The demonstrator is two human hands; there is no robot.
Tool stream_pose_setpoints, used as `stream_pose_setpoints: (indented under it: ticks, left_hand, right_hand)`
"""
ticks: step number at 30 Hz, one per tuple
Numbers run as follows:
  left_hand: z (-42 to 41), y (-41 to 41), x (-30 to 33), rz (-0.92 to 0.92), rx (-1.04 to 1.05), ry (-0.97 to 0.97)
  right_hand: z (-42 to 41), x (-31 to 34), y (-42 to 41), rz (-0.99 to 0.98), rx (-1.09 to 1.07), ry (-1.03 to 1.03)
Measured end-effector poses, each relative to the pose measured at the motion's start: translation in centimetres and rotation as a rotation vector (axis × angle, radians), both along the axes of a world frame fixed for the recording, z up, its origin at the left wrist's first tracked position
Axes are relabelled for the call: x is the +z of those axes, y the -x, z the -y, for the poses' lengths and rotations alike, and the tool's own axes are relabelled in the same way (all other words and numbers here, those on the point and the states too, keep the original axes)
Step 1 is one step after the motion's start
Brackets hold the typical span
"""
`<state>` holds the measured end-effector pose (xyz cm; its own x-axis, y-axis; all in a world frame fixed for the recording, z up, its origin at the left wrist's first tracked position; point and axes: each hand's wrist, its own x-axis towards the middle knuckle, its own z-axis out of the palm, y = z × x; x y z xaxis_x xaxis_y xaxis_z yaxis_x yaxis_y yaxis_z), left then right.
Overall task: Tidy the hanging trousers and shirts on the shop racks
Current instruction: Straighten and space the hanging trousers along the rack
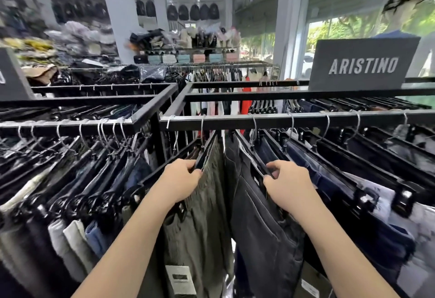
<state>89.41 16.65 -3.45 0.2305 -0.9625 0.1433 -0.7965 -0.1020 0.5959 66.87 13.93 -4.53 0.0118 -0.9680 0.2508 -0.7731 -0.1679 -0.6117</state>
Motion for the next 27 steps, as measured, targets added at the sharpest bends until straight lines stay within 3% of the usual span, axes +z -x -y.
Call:
stream_pose_setpoints:
  ticks: [7,9,11,13,16,18,20,24,27]
  left_hand:
    - [-0.6,1.9,0.3,0.018,-0.015,-0.022]
    - [-1.3,1.9,0.9,0.024,-0.024,0.014]
    - [-2.8,1.1,1.9,0.107,0.023,0.231]
    - [-4.3,-0.7,2.9,0.253,0.096,0.419]
    - [-5.0,-3.6,3.5,0.361,0.173,0.185]
    - [-5.0,-4.3,3.2,0.27,0.152,-0.029]
    - [-5.0,-4.7,2.6,0.093,0.094,-0.073]
    - [-4.9,-5.9,1.4,-0.229,0.071,-0.082]
    - [-4.8,-6.2,1.1,-0.309,0.088,-0.071]
  right_hand:
    - [-0.3,-0.1,-0.7,-0.127,-0.007,0.027]
    - [-1.1,0.2,-0.8,-0.237,-0.054,0.178]
    - [-2.2,0.3,-1.6,-0.257,-0.056,0.424]
    - [-3.6,0.7,-3.6,-0.141,0.124,0.585]
    - [-4.8,0.9,-7.8,-0.085,0.532,0.52]
    - [-4.6,0.4,-9.8,-0.177,0.657,0.406]
    - [-4.1,0.1,-10.2,-0.213,0.662,0.264]
    - [-3.8,-0.1,-8.0,0.075,0.604,0.095]
    - [-3.2,-0.1,-6.2,0.181,0.547,0.022]
